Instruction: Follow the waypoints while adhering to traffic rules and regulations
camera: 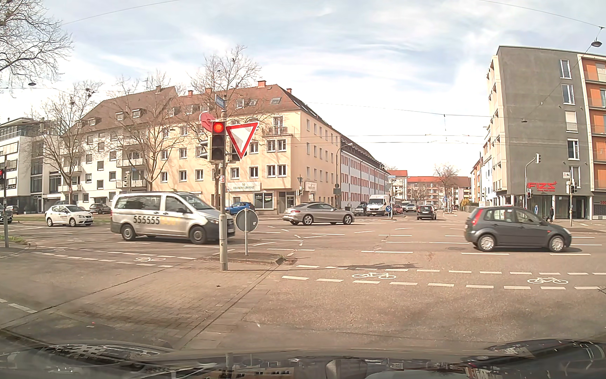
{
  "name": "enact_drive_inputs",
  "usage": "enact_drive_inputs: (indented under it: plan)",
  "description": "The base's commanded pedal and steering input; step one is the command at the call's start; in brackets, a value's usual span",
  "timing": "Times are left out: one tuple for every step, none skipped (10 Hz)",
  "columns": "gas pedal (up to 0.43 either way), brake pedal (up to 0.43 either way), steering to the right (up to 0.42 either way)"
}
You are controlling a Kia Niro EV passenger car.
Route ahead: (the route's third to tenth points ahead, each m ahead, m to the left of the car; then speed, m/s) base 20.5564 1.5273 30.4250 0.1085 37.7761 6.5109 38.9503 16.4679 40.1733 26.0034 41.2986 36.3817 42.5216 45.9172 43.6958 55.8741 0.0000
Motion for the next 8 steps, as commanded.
enact_drive_inputs:
  plan:
    - [0.0, 0.305, 0.006]
    - [0.0, 0.305, 0.006]
    - [0.0, 0.305, 0.006]
    - [0.0, 0.305, 0.006]
    - [0.0, 0.305, 0.006]
    - [0.0, 0.305, 0.006]
    - [0.0, 0.305, 0.006]
    - [0.0, 0.305, 0.006]
